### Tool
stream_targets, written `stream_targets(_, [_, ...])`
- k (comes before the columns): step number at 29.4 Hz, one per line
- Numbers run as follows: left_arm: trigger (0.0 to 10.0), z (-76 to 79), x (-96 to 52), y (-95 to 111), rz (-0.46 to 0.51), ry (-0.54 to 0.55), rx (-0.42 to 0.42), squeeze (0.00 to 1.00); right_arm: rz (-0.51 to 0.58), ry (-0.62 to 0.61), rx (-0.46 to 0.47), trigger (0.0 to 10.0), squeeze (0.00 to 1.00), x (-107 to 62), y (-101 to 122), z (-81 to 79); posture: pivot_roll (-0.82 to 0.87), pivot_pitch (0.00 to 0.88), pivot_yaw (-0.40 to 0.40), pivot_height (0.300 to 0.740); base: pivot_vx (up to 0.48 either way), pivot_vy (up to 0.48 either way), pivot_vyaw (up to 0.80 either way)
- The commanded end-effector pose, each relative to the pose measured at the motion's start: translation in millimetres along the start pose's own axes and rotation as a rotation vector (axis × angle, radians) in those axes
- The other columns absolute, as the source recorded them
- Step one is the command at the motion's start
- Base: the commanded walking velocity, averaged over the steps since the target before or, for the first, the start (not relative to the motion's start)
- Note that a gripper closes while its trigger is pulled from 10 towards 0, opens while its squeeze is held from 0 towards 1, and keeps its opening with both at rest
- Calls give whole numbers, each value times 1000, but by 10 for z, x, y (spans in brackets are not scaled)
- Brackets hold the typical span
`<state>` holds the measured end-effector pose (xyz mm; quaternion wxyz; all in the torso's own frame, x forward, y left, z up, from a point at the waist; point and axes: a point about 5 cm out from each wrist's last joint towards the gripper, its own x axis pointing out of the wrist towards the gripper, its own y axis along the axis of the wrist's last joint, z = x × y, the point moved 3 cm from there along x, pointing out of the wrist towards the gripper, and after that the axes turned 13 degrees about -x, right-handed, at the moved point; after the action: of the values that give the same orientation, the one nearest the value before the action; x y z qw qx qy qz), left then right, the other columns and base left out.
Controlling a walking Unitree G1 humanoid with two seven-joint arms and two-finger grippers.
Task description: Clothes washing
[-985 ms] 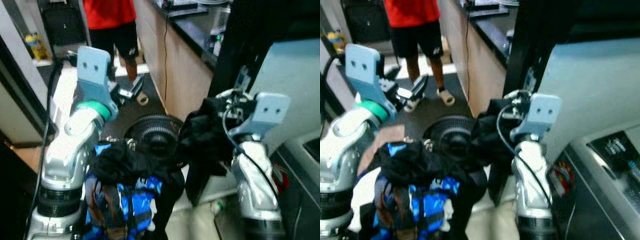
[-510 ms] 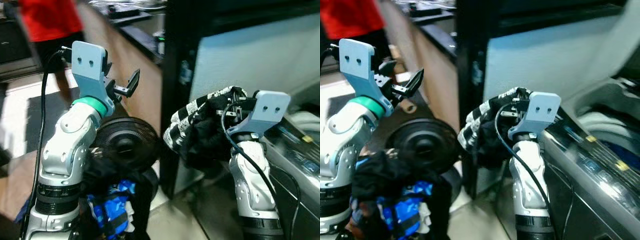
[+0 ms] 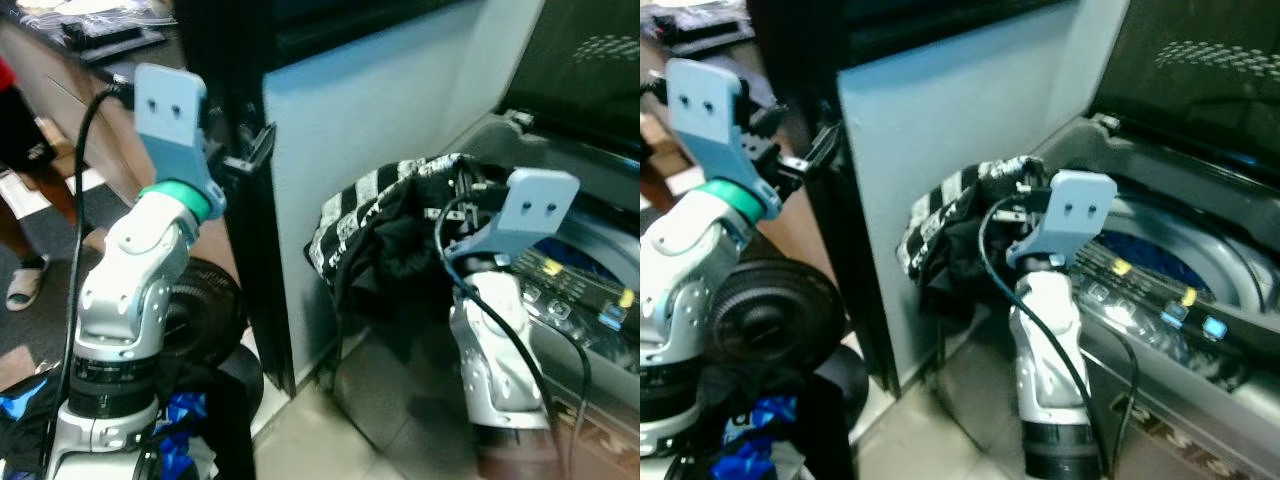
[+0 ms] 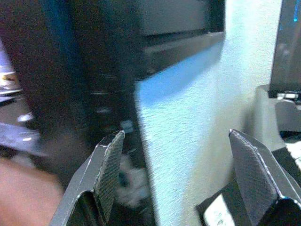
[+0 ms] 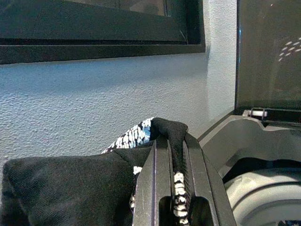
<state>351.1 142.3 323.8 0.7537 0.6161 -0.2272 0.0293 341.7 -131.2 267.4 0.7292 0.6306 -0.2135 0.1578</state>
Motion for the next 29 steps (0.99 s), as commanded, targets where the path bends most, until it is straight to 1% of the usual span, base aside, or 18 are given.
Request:
stream_targets(1, [10000,50,46,28,13,-11,3,0,63,-10,9,10000,0,50,133,9,133,0,91,740,0,0,-800])
stream_targets(5, [10000,66,65,54,24,-16,2,0,84,4,20,10000,0,82,189,-51,132,0,90,740,0,0,-800])
stream_targets(7, [10000,77,89,90,37,-19,0,0,102,21,33,10000,0,110,236,-111,136,0,83,740,0,0,-800])
stream_targets(8, [10000,77,89,90,37,-19,0,0,102,21,33,10000,0,110,236,-111,136,0,83,740,0,0,-800])
stream_targets(10, [10000,95,107,145,60,-26,-13,0,114,38,43,10000,0,129,267,-163,138,0,80,740,0,0,-800])
stream_targets(14, [10000,107,109,174,75,-32,-25,0,117,40,45,10000,0,133,271,-168,138,0,79,740,0,0,-800])
stream_targets(29, [10000,131,147,198,85,-34,-14,0,126,28,43,10000,0,159,275,-144,137,0,84,740,0,0,-800])
